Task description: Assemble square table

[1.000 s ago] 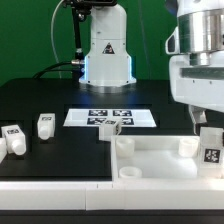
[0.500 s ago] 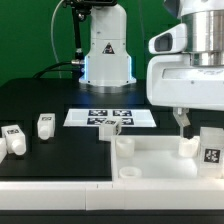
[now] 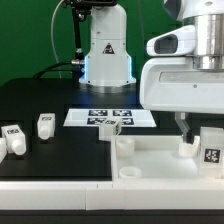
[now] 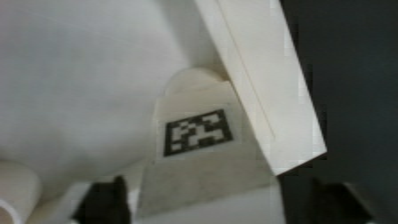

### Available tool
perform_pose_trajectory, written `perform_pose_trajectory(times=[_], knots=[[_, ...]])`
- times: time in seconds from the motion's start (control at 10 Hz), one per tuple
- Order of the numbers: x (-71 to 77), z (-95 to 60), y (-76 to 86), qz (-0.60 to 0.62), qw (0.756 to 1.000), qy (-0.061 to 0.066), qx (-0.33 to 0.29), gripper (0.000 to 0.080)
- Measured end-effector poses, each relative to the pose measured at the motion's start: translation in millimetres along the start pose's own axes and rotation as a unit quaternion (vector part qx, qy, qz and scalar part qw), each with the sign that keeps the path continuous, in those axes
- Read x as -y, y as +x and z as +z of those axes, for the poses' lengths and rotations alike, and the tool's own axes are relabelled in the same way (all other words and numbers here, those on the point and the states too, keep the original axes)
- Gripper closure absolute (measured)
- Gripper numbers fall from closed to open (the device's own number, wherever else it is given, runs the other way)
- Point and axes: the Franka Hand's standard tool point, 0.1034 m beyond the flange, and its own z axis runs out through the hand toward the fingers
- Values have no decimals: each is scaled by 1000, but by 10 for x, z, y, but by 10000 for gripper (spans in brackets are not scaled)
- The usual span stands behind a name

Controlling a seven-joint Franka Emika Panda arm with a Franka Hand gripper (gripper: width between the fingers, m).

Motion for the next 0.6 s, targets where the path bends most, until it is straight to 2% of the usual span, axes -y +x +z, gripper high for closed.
perform_pose_trajectory(times=[0.1,0.2,0.6], knots=[[-8,1,4,44,999,1,0,359],[-30,2,19,67,998,-1,-1,477],[-86,1,44,95,995,-8,-4,477]])
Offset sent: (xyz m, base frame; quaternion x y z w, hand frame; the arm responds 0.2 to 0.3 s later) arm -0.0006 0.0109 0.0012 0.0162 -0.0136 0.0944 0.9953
